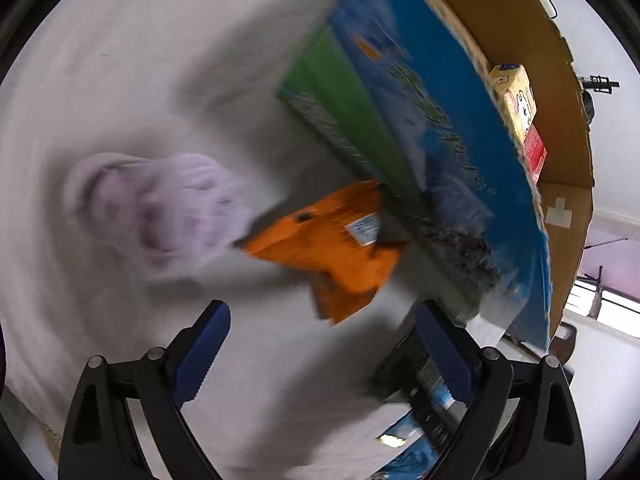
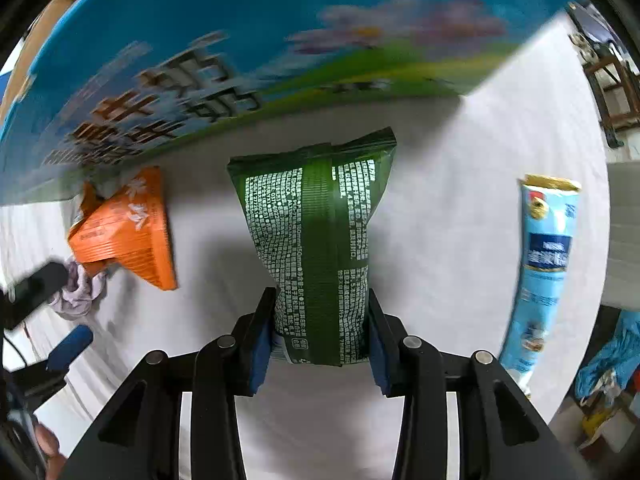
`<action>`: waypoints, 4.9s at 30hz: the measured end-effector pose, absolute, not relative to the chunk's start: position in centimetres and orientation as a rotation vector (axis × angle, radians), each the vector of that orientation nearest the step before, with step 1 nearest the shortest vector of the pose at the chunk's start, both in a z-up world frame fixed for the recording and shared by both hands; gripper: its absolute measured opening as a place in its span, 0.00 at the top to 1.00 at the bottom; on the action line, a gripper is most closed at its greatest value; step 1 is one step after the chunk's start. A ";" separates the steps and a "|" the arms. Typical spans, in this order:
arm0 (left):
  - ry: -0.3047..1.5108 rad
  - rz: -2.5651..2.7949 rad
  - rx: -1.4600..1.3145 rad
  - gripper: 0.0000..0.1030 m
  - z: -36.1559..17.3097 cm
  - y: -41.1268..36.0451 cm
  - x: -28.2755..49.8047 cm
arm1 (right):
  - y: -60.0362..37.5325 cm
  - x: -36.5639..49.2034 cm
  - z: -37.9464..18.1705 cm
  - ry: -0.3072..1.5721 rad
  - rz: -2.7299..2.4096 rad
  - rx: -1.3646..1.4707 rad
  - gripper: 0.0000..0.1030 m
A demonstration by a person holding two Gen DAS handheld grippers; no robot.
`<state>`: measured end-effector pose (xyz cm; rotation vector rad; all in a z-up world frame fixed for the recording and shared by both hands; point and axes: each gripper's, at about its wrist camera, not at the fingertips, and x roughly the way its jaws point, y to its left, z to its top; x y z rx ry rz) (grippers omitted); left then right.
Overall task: Organize soft objects
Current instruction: 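Grasp the orange snack bag with the left tool while the right tool grasps the green bag, then carry both bags into the box and open both tools to release them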
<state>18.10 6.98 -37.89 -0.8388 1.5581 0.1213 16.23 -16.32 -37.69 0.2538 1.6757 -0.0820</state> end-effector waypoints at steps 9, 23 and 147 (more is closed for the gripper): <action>1.538 0.172 -0.777 0.28 -40.1 4.8 19.2 | -16.3 15.1 -36.8 1.667 -0.078 0.225 0.59; 1.600 0.055 -0.620 0.51 -39.0 6.9 18.3 | -13.5 12.2 -37.6 1.716 0.017 0.182 0.61; 1.496 -0.200 -0.003 0.64 -31.3 2.0 43.8 | -17.8 35.1 -35.6 1.637 -0.031 0.122 0.65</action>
